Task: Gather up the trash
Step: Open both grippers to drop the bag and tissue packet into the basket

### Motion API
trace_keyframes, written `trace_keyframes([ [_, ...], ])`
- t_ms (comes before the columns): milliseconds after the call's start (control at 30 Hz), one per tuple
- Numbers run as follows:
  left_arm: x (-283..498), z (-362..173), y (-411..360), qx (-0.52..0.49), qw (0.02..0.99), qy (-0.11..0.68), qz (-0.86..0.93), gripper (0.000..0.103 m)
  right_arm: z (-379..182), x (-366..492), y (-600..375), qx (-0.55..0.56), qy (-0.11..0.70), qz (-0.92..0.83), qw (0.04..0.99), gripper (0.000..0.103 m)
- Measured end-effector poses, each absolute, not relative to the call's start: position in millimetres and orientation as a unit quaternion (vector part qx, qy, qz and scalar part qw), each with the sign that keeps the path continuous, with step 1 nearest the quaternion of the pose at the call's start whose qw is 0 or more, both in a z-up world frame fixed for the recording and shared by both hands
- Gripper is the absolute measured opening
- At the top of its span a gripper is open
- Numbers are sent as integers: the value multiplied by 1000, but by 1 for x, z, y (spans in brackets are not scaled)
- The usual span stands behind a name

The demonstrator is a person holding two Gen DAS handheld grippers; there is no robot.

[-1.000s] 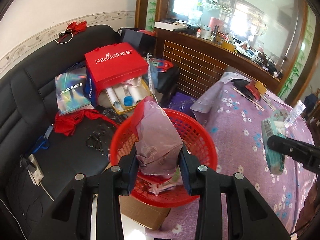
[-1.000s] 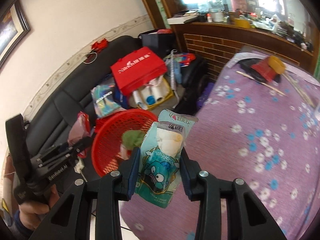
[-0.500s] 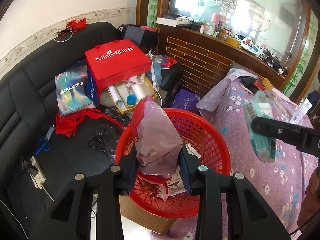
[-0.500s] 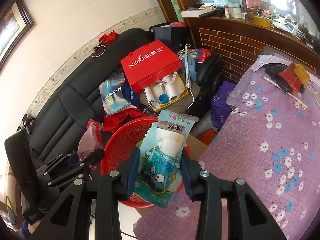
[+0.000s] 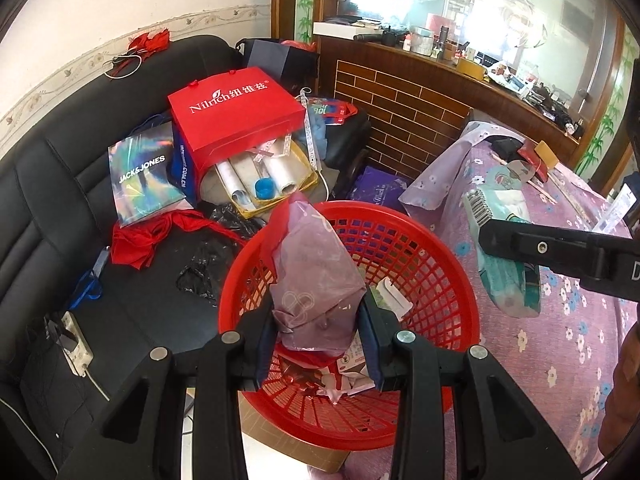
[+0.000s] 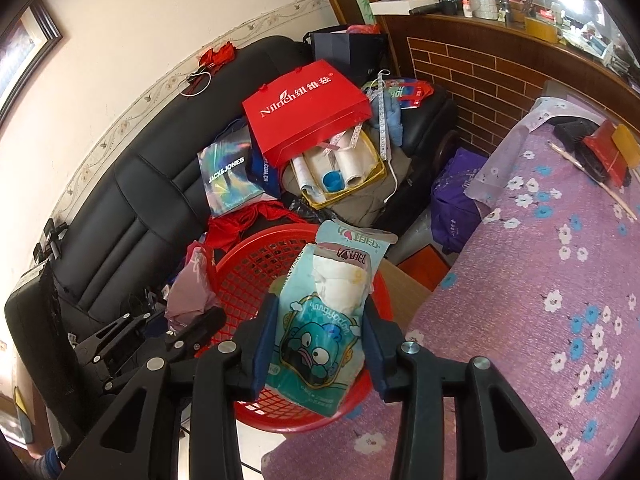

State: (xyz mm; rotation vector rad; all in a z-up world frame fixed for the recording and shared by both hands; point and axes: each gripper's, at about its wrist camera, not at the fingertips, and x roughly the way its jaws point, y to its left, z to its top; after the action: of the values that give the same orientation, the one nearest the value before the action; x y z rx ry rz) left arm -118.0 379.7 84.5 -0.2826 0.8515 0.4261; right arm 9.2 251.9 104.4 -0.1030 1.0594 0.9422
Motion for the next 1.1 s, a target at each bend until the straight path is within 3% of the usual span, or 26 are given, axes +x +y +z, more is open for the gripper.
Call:
trace_keyframes([
  [400, -113, 77, 382, -138, 876, 414, 207, 36, 94, 15, 264, -53, 498, 439, 746, 52],
  [533, -112, 77, 379, -133, 879, 409, 205, 57, 96, 17, 263, -51, 494, 439, 749, 67],
  [600, -111, 78, 378, -126, 879, 409, 209, 64, 101, 19, 257, -45, 487, 430, 759, 68],
  [767, -120, 89, 374, -126, 885, 389, 222, 67, 124, 21, 230, -42, 457, 397, 794, 68],
  [833, -127, 97, 370, -124, 889, 373, 234, 79, 135, 18, 214, -51, 440, 382, 811, 72],
  [967, -141, 117, 353, -110, 898, 332, 267, 91, 154, 3, 181, -85, 400, 348, 844, 79],
  [1100, -152, 137, 327, -86, 898, 309, 301, 96, 165, -15, 139, -97, 376, 334, 859, 82],
])
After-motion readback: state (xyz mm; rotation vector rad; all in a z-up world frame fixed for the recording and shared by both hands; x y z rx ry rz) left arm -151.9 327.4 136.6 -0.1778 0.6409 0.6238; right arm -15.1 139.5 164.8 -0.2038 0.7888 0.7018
